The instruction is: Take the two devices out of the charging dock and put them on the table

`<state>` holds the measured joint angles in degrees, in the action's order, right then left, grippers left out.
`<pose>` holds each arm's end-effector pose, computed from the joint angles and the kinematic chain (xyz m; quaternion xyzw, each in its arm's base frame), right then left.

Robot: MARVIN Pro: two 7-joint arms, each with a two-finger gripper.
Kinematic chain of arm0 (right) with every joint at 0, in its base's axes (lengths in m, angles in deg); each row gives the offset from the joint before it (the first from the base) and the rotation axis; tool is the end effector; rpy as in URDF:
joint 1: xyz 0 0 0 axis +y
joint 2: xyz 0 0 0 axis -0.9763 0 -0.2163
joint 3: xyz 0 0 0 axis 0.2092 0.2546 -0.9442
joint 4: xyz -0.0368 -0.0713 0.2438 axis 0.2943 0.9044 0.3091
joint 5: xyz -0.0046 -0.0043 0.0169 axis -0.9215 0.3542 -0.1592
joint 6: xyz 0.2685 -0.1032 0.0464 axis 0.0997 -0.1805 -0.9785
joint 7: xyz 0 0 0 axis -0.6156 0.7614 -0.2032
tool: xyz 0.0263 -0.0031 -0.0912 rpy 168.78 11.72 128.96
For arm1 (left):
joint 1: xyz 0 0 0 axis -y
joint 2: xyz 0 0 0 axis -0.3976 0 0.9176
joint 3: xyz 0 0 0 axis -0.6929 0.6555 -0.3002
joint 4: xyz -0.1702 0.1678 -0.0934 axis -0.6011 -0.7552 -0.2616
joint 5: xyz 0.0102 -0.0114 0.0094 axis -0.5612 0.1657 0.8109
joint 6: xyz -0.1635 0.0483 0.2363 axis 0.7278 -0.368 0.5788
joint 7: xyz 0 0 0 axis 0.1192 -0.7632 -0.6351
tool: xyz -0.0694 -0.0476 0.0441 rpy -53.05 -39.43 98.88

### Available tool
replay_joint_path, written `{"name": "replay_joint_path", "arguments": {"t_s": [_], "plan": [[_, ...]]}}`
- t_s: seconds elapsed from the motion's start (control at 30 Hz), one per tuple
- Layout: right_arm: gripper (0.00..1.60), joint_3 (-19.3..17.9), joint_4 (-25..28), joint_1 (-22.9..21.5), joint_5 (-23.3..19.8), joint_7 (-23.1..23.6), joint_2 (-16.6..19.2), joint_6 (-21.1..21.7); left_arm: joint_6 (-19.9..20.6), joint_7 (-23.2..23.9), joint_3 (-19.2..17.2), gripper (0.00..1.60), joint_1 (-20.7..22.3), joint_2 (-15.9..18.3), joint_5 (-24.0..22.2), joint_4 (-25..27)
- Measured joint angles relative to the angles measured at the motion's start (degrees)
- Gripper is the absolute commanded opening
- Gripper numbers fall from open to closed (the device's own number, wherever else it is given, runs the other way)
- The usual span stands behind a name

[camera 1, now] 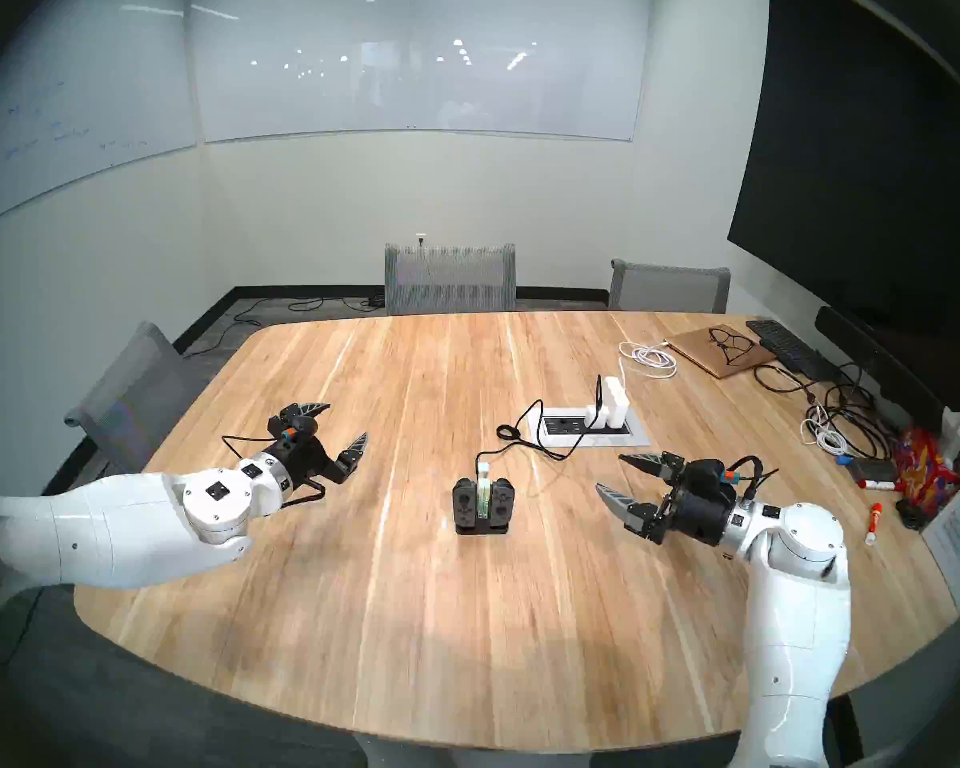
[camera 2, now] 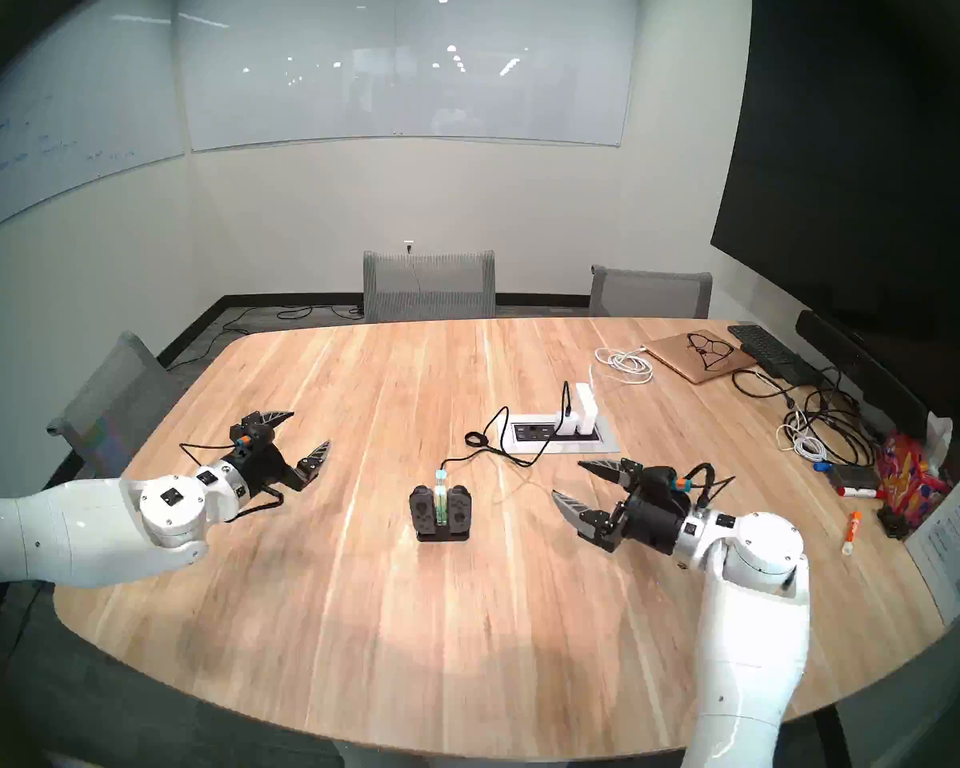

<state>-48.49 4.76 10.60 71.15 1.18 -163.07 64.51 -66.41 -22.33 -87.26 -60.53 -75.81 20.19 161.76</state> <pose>0.3438 -0.0828 -0.2617 -0.6778 -0.3284 -0.6031 0.2627 0.4030 0.0902 -0.2730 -0.7163 0.2724 -0.6424 0.0098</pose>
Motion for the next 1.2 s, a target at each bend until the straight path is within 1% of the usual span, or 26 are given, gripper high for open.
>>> {"name": "replay_joint_path", "arguments": {"t_s": [0.33, 0.63, 0.97, 1.2], "plan": [[0.0, 2.29, -0.31, 0.2, 2.8, -1.18, -1.1, -1.41, 0.0, 0.0, 0.0, 1.6, 0.0, 0.0, 0.0, 0.0], [0.0, 4.95, -0.77, 0.02, 5.01, -0.92, -1.52, -2.08, 0.0, 0.0, 0.01, 1.6, 0.0, 0.0, 0.0, 0.0], [0.0, 6.78, -1.74, -0.79, 5.89, 0.14, -1.7, -2.51, 0.0, 0.0, 0.01, 1.6, 0.0, 0.0, 0.0, 0.0], [0.0, 8.42, -3.1, -1.63, 7.03, -0.94, -2.53, -2.98, 0.0, -0.01, 0.01, 1.6, 0.0, 0.01, 0.0, 0.0]]}}
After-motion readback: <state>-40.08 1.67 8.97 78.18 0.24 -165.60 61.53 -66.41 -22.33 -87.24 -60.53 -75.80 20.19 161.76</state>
